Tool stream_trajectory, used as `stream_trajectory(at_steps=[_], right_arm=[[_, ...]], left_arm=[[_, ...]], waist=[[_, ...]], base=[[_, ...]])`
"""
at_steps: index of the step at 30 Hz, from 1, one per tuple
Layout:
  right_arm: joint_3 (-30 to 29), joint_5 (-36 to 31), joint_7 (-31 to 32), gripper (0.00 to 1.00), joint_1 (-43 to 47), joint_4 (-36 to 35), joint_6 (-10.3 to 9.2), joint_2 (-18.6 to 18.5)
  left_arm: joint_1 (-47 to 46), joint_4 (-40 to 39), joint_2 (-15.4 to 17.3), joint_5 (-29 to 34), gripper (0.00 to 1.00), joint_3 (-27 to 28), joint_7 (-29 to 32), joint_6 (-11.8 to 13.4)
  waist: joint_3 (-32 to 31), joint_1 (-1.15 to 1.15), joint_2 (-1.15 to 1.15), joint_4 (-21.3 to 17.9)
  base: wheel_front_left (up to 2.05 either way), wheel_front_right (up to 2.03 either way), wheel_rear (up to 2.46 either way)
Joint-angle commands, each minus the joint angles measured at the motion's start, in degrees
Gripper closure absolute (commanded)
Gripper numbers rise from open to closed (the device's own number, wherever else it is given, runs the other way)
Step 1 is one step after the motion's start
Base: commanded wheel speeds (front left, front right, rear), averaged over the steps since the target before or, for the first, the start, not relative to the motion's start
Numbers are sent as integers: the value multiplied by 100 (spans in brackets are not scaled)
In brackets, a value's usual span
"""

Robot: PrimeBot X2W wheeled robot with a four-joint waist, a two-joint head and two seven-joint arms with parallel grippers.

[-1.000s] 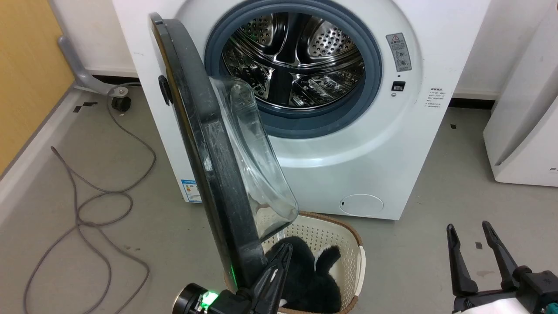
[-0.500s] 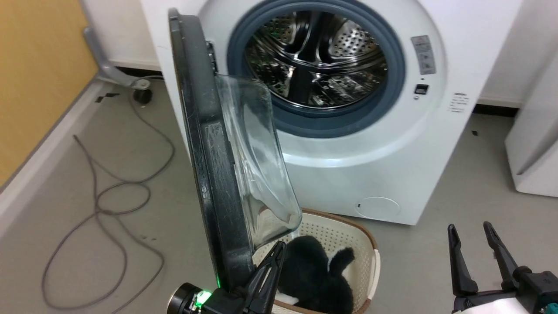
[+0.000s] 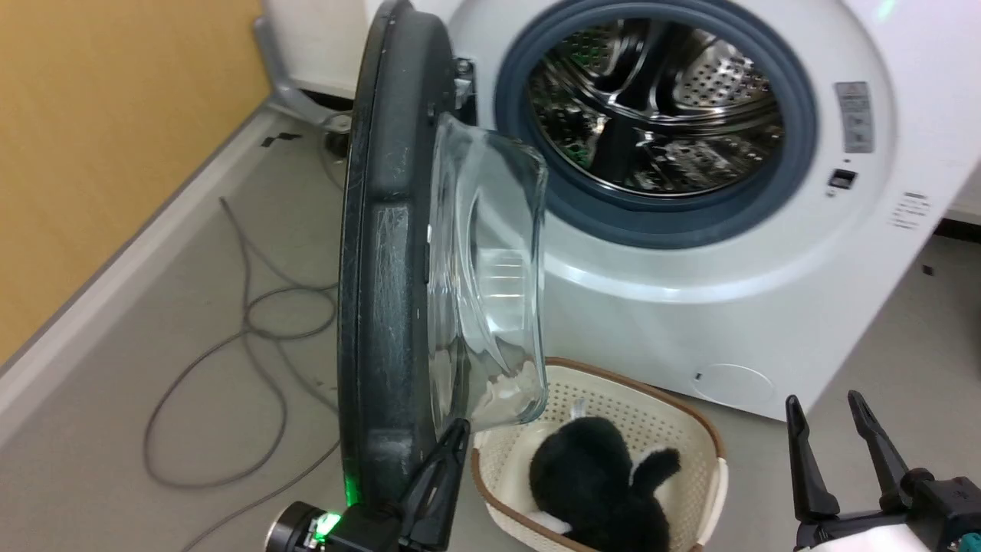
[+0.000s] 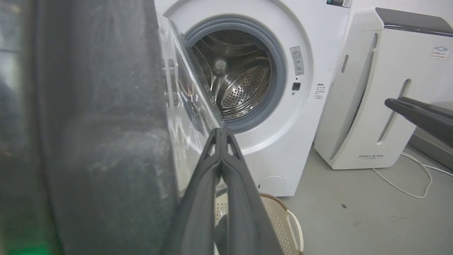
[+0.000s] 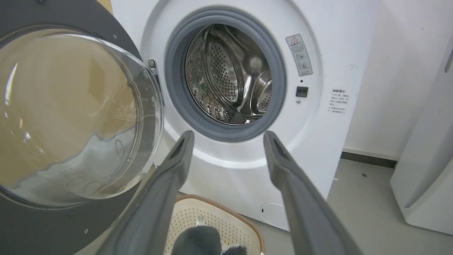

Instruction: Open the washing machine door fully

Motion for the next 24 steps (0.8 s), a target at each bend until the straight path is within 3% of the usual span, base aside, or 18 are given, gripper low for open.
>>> stream_trajectory(at_steps=[1, 15, 24], right_arm=[[9, 37, -26, 0, -3, 13, 3, 21], [-30, -2, -26, 0, -20, 16, 3, 22], [-29, -131, -26, 0, -170, -2, 3, 22]], left_arm=[[32, 8, 36, 37, 100, 115, -24, 25], [-169, 58, 111, -36, 100, 825, -24, 33], [-525, 175, 136, -117, 100, 1438, -24, 64]], waist=[[23, -1, 0, 221], [155, -1, 0, 936], [422, -1, 0, 1138]], base=[[0, 0, 0], [0, 0, 0], [0, 0, 0]])
